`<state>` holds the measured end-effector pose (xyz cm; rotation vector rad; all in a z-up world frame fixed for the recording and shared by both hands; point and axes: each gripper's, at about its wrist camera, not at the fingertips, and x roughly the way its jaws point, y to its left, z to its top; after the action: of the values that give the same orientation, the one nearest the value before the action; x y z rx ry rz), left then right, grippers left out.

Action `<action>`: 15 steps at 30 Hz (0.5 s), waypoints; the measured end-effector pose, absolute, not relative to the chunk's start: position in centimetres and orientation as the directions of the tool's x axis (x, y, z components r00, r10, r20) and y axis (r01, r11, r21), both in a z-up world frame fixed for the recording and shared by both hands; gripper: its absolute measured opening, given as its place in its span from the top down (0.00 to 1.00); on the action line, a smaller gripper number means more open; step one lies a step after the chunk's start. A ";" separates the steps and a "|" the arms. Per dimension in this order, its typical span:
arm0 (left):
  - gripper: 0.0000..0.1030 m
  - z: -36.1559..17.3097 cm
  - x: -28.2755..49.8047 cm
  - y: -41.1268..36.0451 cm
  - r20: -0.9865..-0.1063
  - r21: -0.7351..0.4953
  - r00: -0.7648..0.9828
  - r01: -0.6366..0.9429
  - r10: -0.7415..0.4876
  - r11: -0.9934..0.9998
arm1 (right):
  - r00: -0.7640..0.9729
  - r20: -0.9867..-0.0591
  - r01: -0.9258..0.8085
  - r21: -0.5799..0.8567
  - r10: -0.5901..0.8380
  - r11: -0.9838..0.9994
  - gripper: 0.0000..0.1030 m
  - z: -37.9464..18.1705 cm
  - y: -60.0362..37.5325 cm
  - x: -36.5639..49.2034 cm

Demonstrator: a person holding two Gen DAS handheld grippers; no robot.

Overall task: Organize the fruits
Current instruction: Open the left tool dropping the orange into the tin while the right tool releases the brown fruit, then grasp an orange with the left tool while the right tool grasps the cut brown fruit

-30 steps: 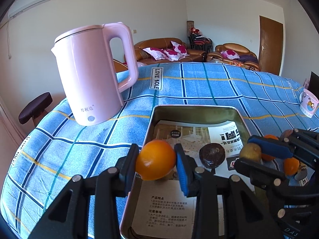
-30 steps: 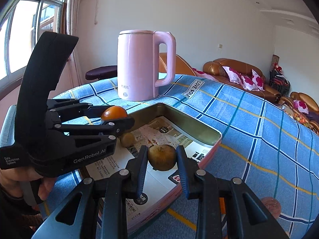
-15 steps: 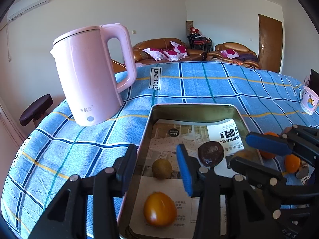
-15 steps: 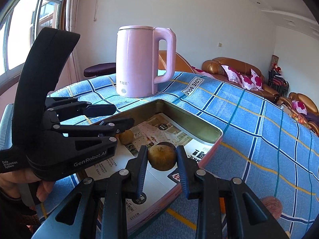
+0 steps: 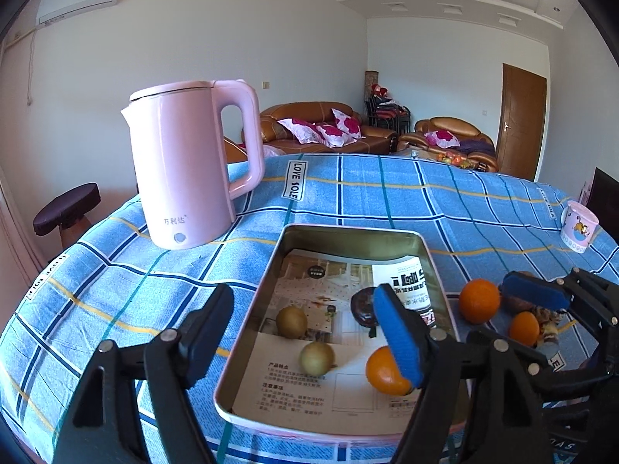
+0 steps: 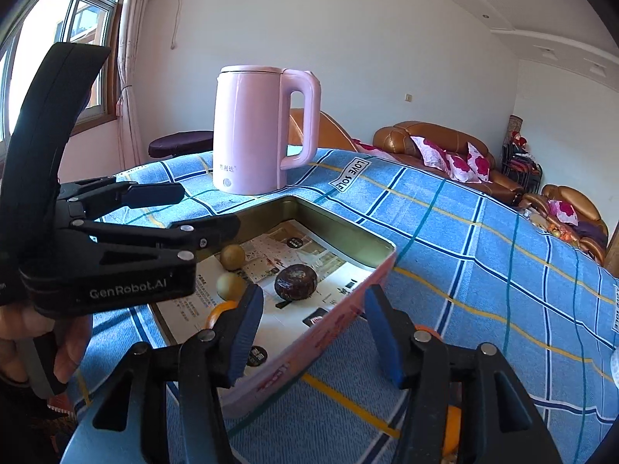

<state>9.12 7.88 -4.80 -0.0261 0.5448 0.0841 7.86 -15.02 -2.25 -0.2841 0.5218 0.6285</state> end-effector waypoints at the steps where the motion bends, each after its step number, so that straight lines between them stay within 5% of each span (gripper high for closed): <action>1: 0.24 -4.8 8.8 7.5 -0.516 -0.008 0.854 -0.079 0.063 0.997 | 0.693 -0.541 -0.613 -0.094 0.477 0.785 0.45 -2.2 -15.9 7.4; 15: 0.24 -6.4 7.7 0.9 -0.542 0.011 0.839 0.053 -0.038 0.999 | 0.725 -0.615 -0.410 -0.025 0.309 0.912 0.39 -3.9 -26.8 5.7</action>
<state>7.69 0.92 -6.43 0.0256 0.5730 -0.0481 5.73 -26.84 -3.85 -0.1632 0.6476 0.3982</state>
